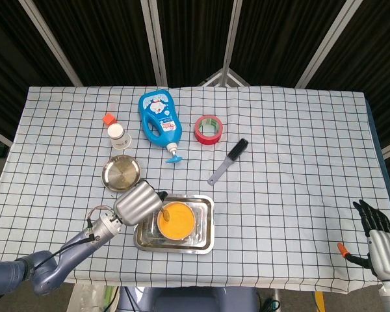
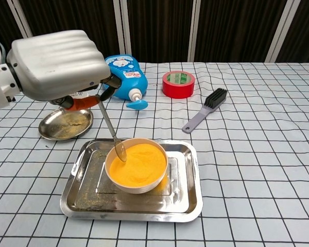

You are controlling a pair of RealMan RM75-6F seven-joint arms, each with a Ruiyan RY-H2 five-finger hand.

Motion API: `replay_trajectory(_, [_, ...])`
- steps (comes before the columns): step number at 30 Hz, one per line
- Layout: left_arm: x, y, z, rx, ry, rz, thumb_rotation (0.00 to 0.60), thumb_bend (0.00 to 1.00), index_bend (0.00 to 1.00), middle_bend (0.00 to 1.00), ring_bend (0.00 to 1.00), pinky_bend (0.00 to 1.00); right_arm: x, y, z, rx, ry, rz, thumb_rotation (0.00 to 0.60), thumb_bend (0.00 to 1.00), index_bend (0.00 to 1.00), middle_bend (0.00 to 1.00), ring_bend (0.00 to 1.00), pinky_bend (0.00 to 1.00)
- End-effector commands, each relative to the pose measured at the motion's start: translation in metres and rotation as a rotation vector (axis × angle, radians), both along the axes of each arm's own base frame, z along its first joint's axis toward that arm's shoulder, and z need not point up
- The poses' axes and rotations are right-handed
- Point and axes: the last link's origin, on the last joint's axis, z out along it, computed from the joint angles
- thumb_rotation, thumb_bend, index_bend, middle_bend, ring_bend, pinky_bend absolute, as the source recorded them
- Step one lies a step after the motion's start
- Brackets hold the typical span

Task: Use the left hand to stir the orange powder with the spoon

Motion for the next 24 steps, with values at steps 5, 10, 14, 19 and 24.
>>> replay_trajectory(5, [-0.005, 0.002, 0.001, 0.005, 0.04, -0.026, 0.6, 0.65, 0.76, 0.96, 0.93, 0.96, 0.0, 0.0, 0.0, 0.002, 0.001, 0.0, 0.6, 0.31, 0.0, 0.0, 0.0, 0.0])
replay_trajectory(10, [-0.006, 0.004, 0.001, 0.006, 0.042, -0.022, 0.6, 0.65, 0.76, 0.96, 0.93, 0.96, 0.0, 0.0, 0.0, 0.002, 0.005, 0.002, 0.6, 0.31, 0.0, 0.0, 0.0, 0.0])
replay_trajectory(14, [-0.004, 0.003, -0.004, 0.0, 0.048, -0.03, 0.6, 0.65, 0.76, 0.96, 0.93, 0.96, 0.0, 0.0, 0.0, 0.003, 0.004, 0.004, 0.6, 0.31, 0.0, 0.0, 0.0, 0.0])
replay_trajectory(19, [0.002, -0.003, -0.017, -0.031, 0.039, -0.033, 0.6, 0.65, 0.76, 0.96, 0.93, 0.96, 0.0, 0.0, 0.0, -0.001, 0.005, 0.004, 0.6, 0.31, 0.0, 0.0, 0.0, 0.0])
replay_trajectory(24, [0.008, -0.008, -0.03, -0.04, 0.034, -0.043, 0.6, 0.65, 0.76, 0.96, 0.93, 0.96, 0.0, 0.0, 0.0, 0.0, 0.003, 0.005, 0.6, 0.31, 0.0, 0.0, 0.0, 0.0])
